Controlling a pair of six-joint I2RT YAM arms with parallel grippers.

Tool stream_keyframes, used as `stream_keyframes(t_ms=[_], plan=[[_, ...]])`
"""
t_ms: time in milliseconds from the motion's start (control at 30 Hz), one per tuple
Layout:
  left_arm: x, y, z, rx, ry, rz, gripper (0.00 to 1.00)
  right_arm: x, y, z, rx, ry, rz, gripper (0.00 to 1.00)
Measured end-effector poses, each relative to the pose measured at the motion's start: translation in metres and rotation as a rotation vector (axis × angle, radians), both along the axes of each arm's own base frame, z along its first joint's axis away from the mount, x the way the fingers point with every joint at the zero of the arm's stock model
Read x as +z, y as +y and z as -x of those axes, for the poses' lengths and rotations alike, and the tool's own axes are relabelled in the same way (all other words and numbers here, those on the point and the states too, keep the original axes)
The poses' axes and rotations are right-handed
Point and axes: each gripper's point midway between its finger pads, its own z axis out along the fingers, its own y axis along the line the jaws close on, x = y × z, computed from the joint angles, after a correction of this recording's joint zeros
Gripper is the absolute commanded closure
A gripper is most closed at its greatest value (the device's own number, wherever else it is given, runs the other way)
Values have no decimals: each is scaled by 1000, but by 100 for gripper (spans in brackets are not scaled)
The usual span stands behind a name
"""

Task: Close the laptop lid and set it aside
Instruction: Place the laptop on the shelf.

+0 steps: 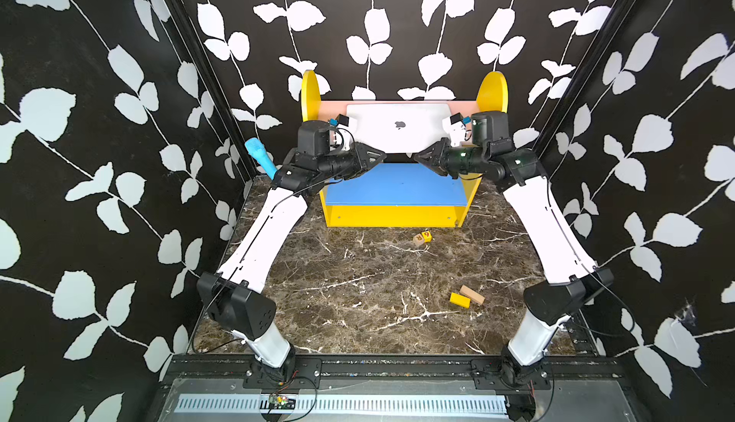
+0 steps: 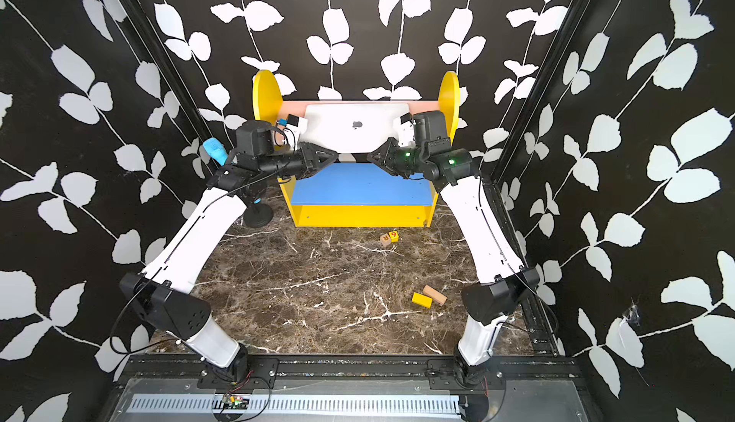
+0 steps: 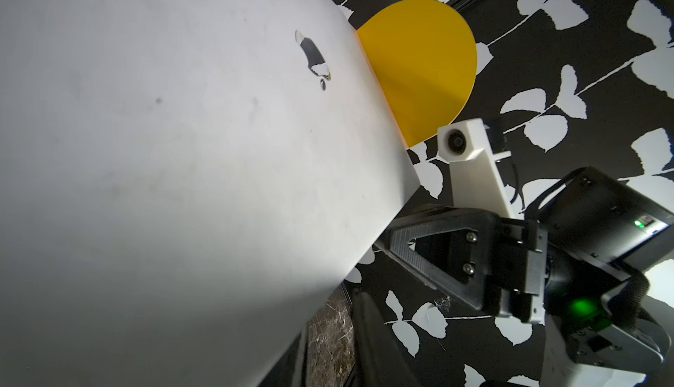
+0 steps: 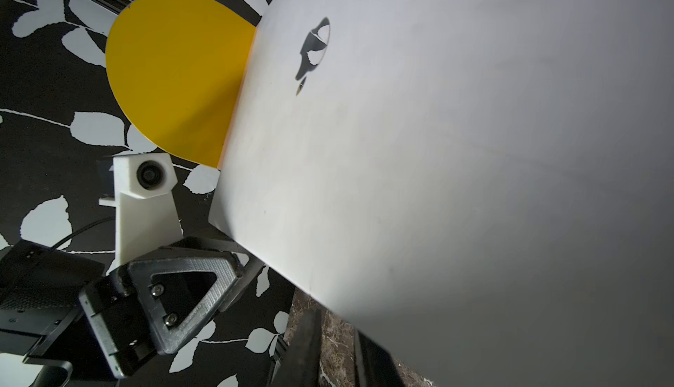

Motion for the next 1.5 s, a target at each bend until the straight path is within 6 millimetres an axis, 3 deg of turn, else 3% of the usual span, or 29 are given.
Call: stream_keyframes(t_ms=[633,1500], plan=[[-2,-1,-26,9,20,-20,78,1,5,-19,1,11,19,81],[5,3,-45,30,22,-20,79,1,-17,-48,-62,28,-1,82]])
